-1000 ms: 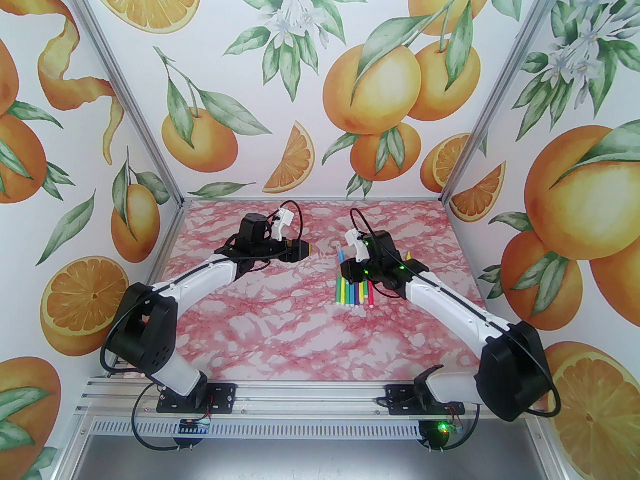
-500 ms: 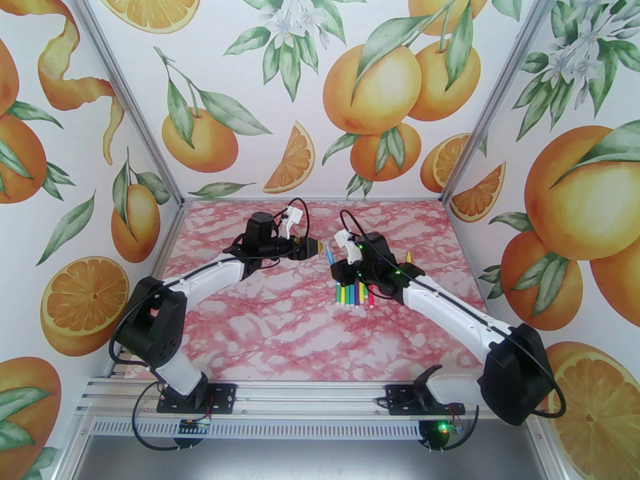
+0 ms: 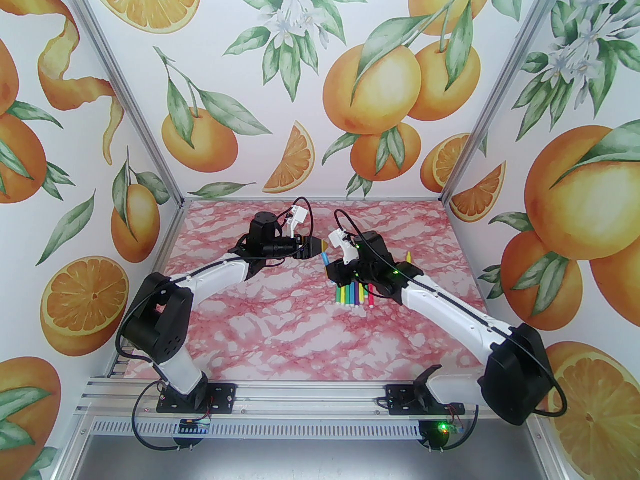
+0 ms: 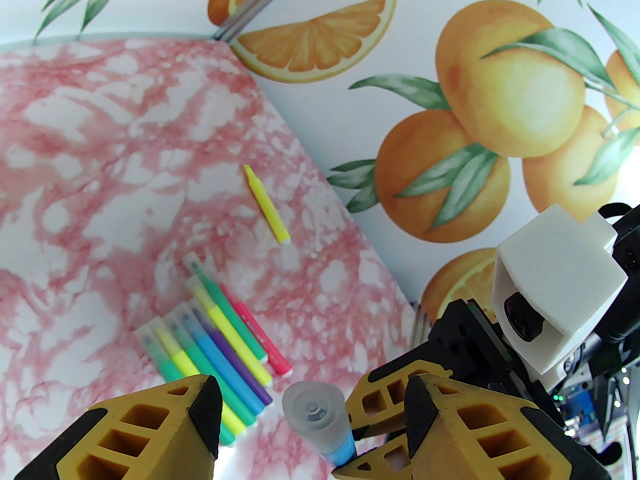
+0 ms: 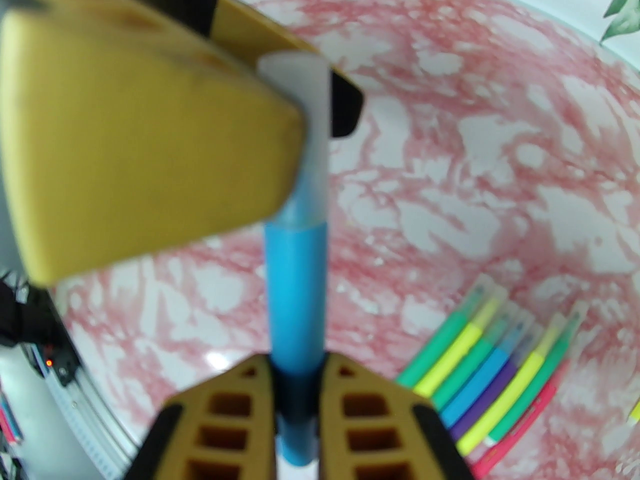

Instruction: Open the pen caps

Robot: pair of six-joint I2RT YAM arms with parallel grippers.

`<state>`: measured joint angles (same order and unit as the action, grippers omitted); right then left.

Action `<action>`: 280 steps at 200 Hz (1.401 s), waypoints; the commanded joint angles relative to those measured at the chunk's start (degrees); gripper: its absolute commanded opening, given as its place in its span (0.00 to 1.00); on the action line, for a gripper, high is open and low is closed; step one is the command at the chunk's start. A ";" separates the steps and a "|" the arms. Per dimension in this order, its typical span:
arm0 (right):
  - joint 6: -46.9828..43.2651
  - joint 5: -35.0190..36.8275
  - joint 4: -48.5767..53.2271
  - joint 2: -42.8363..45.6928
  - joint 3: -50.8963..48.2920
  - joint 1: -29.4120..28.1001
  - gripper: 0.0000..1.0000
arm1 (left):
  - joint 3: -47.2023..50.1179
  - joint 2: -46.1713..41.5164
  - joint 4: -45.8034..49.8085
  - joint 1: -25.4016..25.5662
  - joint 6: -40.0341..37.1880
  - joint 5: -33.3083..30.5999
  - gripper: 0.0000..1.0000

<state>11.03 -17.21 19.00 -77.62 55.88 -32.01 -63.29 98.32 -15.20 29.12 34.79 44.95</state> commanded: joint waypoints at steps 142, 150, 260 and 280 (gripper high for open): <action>-1.54 -0.81 -1.28 -0.74 1.74 -1.02 0.14 | -2.19 0.03 -0.98 1.11 -0.68 0.14 0.31; -1.70 -0.84 -1.27 -0.88 1.69 -1.03 0.14 | -2.19 0.03 -0.97 1.12 -0.68 -0.01 0.29; -1.20 -0.66 -4.16 -1.91 0.18 -1.02 0.36 | -2.19 0.03 -1.26 1.11 -0.16 -0.04 0.04; -0.96 -0.93 -5.28 -2.34 0.14 -1.00 0.38 | -2.19 -0.23 -1.42 1.14 0.11 0.14 0.02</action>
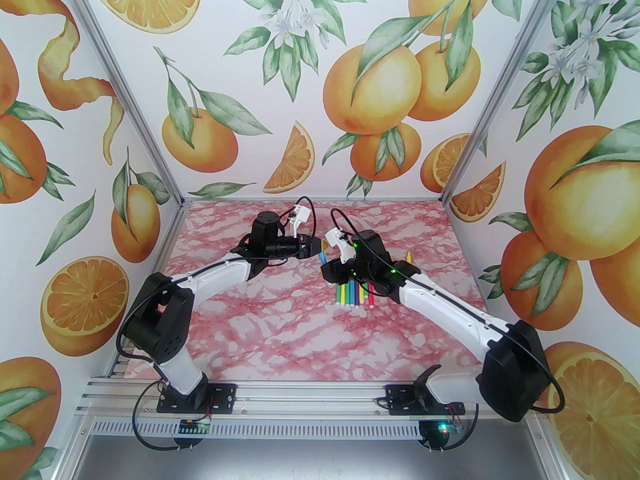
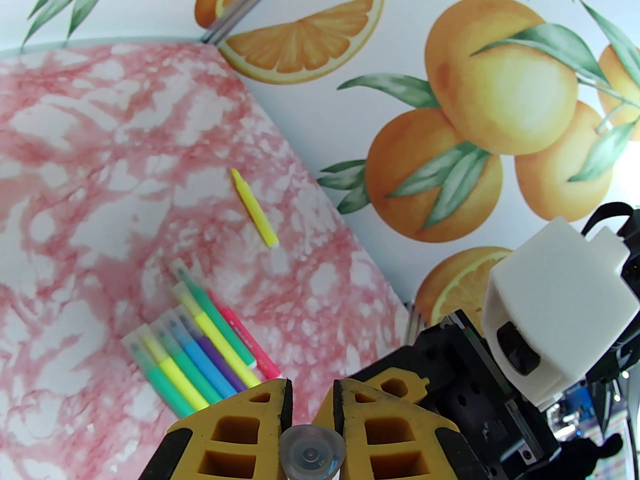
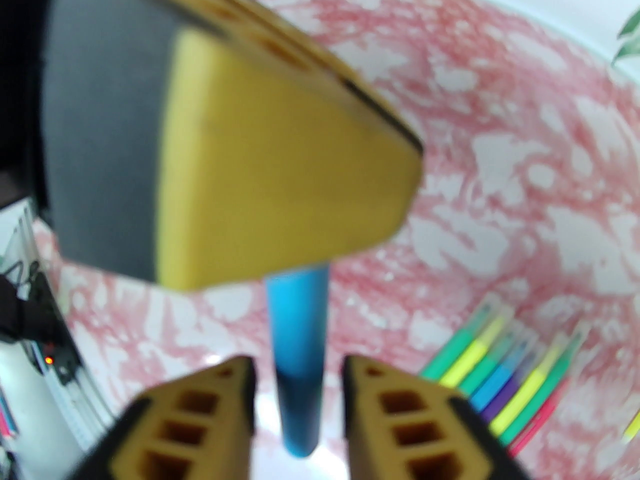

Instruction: Open the pen caps

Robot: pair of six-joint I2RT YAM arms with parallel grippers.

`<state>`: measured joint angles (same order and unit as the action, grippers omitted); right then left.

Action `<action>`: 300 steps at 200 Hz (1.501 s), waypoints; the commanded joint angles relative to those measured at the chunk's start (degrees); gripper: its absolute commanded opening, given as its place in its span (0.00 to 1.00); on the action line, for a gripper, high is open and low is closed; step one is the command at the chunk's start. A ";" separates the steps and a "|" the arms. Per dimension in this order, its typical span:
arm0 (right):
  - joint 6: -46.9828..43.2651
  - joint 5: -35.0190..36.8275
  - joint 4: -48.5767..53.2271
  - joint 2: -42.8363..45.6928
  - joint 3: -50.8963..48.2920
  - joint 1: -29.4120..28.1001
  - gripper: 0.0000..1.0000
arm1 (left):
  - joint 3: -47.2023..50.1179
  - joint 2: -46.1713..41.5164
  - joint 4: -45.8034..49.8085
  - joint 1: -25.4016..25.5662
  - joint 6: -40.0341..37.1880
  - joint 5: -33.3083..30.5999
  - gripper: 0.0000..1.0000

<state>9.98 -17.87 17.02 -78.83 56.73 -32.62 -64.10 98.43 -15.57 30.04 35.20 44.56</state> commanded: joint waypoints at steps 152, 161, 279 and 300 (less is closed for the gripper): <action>-0.14 -1.11 -2.58 -0.06 -4.91 -0.33 0.05 | -3.11 -0.57 0.09 -1.16 1.07 -4.87 0.00; -0.25 -1.16 -2.36 0.35 -5.43 -0.39 0.03 | -3.43 -0.61 0.05 -1.51 1.43 -5.66 0.00; -1.36 -2.43 -0.25 1.85 -8.36 -0.33 0.00 | -4.20 -0.43 -3.62 -4.77 4.97 -9.75 0.00; -1.36 -2.39 0.39 1.88 -8.61 -0.33 0.00 | -4.19 -0.43 -3.01 -5.19 4.48 -10.68 0.00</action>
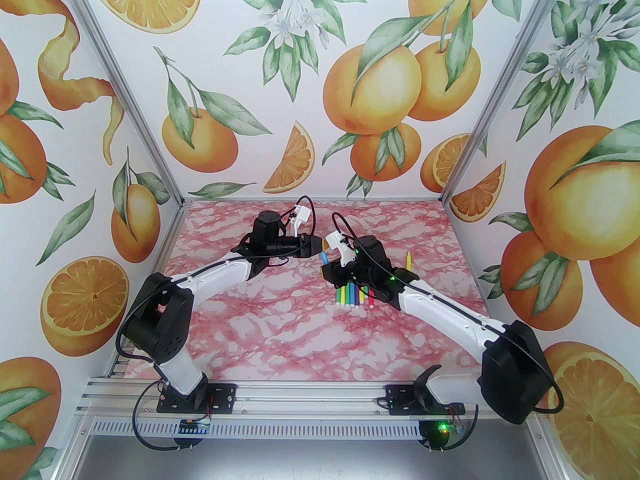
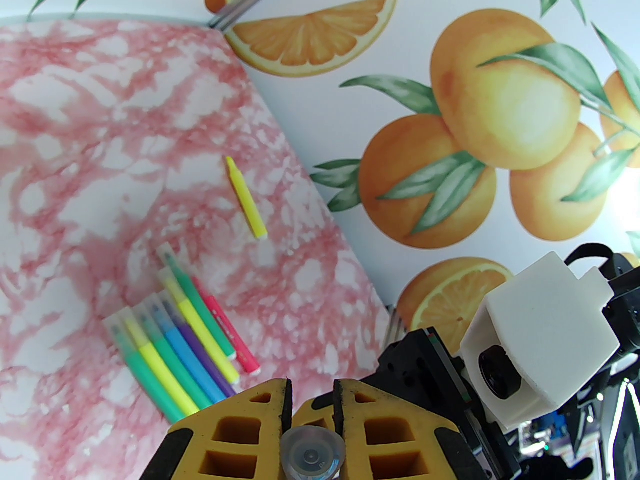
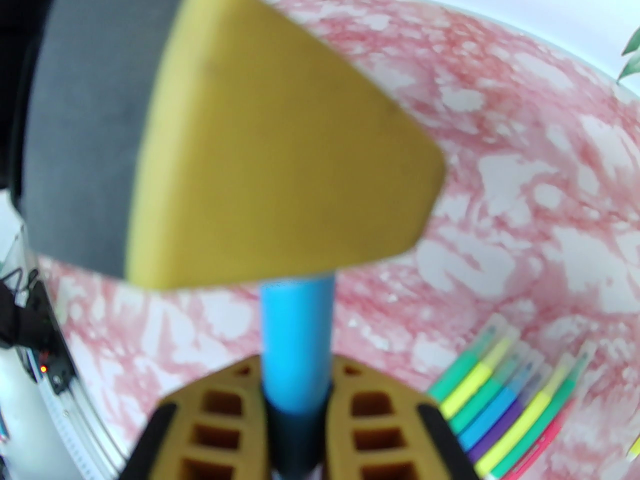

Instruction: Open the pen caps

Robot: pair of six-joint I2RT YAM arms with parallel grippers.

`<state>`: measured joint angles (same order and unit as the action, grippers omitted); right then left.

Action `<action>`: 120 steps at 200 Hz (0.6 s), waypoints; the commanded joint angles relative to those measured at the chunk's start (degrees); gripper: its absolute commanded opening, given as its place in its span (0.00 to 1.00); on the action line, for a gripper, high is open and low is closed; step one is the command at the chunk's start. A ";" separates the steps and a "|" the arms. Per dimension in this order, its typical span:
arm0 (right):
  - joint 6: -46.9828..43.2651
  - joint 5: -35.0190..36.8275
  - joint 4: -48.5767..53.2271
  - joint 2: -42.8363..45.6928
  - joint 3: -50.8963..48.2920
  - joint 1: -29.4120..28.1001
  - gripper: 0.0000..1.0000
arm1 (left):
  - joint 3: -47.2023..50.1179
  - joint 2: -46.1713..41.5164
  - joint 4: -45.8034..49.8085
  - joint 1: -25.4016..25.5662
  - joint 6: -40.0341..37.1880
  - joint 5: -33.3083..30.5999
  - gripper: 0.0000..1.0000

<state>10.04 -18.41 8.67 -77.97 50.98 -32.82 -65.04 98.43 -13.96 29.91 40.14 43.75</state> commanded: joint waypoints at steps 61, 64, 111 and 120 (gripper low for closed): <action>-1.94 -2.15 10.66 0.63 -3.59 0.08 0.00 | -5.80 0.17 -2.06 -7.09 -3.10 -10.03 0.00; -1.90 -2.15 10.78 0.64 -3.68 0.04 0.00 | -5.95 0.14 -1.89 -7.26 -3.13 -10.04 0.00; -0.90 -0.08 9.84 2.17 -4.40 1.53 0.00 | -7.13 -0.31 5.89 -8.69 -7.99 -11.98 0.00; -0.78 1.87 10.05 2.53 -4.25 2.24 0.00 | -7.37 -0.73 9.73 -9.05 -10.18 -13.53 0.00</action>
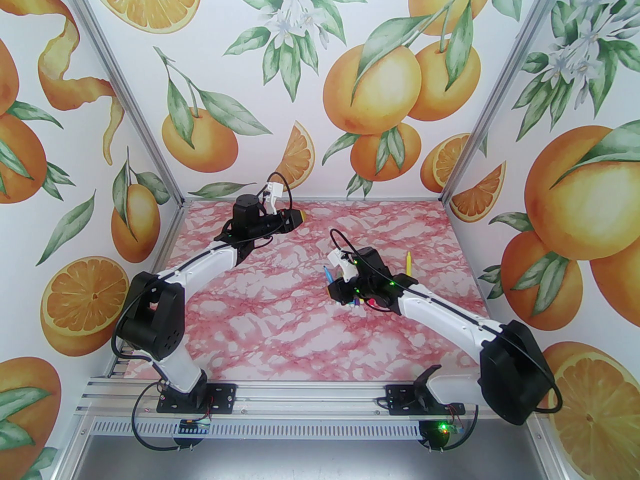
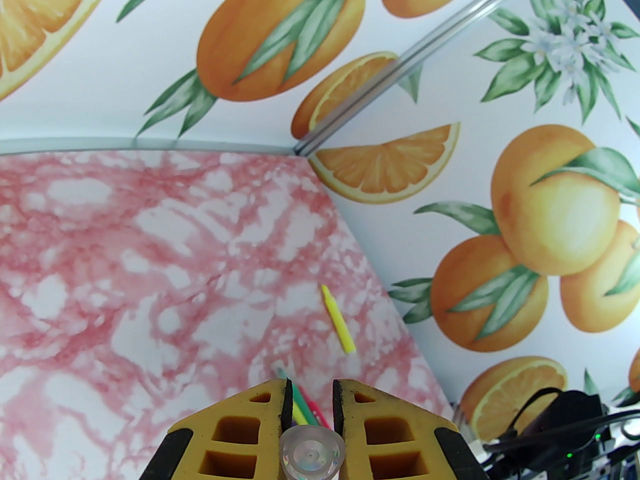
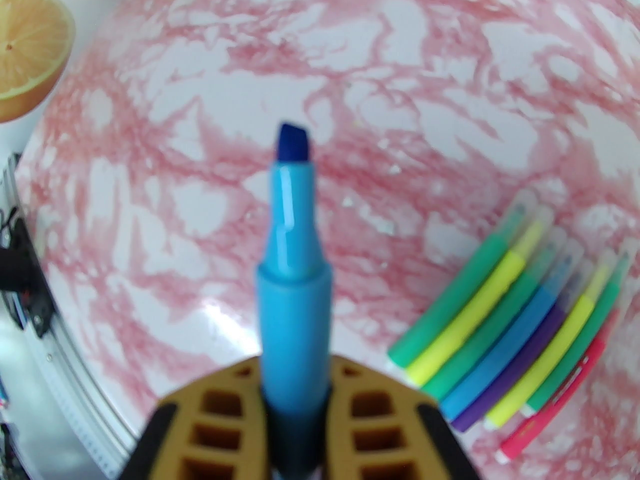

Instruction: Open the pen caps

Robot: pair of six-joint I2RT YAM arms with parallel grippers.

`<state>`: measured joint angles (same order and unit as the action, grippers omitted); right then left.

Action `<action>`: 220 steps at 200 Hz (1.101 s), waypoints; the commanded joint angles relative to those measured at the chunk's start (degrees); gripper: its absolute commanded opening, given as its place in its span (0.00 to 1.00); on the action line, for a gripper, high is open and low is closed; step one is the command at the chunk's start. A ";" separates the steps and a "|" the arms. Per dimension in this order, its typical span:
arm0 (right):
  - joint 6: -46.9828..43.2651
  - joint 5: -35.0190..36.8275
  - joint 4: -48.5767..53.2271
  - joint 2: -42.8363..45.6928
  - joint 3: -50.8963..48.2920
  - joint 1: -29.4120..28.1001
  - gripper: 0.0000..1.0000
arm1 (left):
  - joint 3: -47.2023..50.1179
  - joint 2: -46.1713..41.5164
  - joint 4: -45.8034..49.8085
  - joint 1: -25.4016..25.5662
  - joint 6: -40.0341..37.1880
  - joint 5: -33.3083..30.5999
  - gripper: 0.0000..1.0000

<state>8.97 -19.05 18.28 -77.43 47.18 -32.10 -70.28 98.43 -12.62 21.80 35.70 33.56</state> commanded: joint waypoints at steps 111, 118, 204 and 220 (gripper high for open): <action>4.70 33.34 6.24 -9.32 9.45 14.99 0.00 | -6.42 0.29 42.85 -3.81 -29.84 -31.50 0.00; 4.84 33.30 6.30 -10.67 10.09 15.77 0.00 | -6.49 0.72 43.55 -4.24 -30.06 -32.24 0.00; 5.20 33.73 7.04 -23.73 16.39 21.05 0.00 | -5.81 7.27 44.71 -9.96 -32.71 -34.53 0.00; 5.40 33.36 7.50 -25.12 17.22 21.96 0.00 | -6.39 9.02 44.38 -10.80 -32.98 -34.39 0.00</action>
<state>13.28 13.15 24.12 -100.38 61.93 -11.64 -75.18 104.64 31.57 12.23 4.12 -0.12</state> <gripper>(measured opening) 0.159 0.174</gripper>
